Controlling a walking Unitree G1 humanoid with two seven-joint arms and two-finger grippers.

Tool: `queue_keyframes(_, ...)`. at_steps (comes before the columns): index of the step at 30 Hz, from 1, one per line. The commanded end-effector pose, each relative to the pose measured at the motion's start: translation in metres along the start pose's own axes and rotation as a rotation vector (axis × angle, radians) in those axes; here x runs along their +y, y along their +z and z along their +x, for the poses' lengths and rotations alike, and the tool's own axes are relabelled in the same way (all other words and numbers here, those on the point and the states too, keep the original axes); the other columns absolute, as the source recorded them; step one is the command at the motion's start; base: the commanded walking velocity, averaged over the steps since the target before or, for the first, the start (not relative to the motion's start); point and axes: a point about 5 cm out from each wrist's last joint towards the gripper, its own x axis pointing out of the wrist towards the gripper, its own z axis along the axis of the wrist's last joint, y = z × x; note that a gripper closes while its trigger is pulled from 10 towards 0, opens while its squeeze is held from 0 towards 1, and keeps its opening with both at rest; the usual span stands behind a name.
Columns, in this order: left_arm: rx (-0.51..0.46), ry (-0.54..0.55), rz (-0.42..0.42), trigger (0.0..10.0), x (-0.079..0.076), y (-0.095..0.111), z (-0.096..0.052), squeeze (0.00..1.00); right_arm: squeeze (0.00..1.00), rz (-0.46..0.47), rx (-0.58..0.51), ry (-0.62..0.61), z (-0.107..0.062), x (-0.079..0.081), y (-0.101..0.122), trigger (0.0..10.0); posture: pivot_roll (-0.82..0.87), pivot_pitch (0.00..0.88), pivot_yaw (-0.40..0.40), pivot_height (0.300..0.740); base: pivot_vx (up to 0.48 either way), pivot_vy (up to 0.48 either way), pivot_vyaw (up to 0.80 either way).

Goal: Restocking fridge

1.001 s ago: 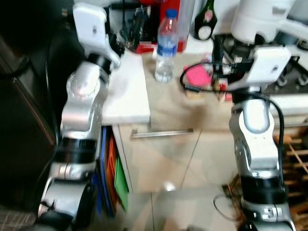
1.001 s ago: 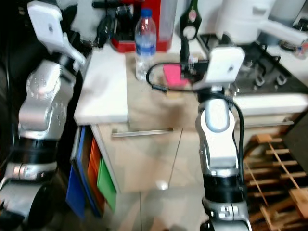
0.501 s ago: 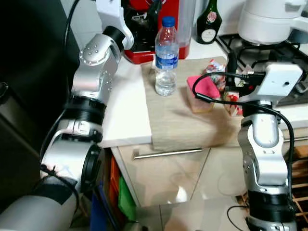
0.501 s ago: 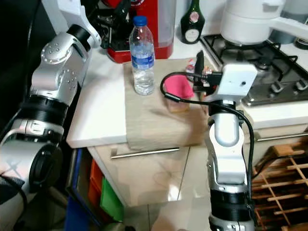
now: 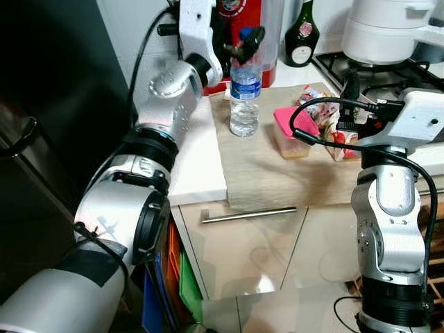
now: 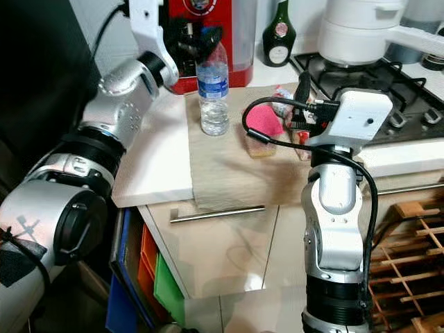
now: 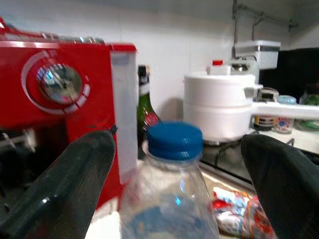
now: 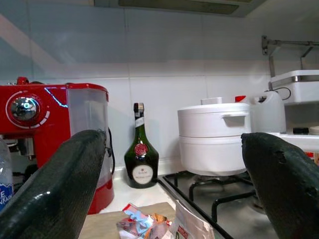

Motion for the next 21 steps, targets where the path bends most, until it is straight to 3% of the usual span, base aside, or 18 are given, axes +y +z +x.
queue_keyframes(1, -0.020, 0.011, 0.015, 10.0, 0.002, 0.009, 0.002, 0.00, 0.00, 0.010, -0.013, 0.008, 0.001, 0.003, 0.005, 10.0, -0.15, 0.000, 0.138, 0.740, 0.000, 0.000, 0.00)
queue_keyframes(11, 0.065, 0.149, -0.088, 10.0, 0.009, -0.009, 0.001, 0.00, 0.00, 0.010, 0.010, 0.012, -0.009, 0.005, 0.005, 10.0, -0.17, 0.000, 0.159, 0.740, 0.000, 0.000, 0.00)
queue_keyframes(15, 0.087, 0.136, -0.110, 10.0, 0.006, -0.014, 0.001, 0.00, 0.00, 0.002, 0.016, 0.008, -0.011, 0.003, 0.006, 10.0, -0.19, 0.000, 0.170, 0.740, 0.000, 0.000, 0.00)
queue_keyframes(21, 0.087, 0.081, -0.070, 10.0, -0.003, -0.015, 0.004, 0.00, 0.00, -0.015, 0.017, -0.003, -0.012, -0.001, 0.007, 10.0, -0.22, 0.000, 0.187, 0.740, 0.000, 0.000, 0.00)
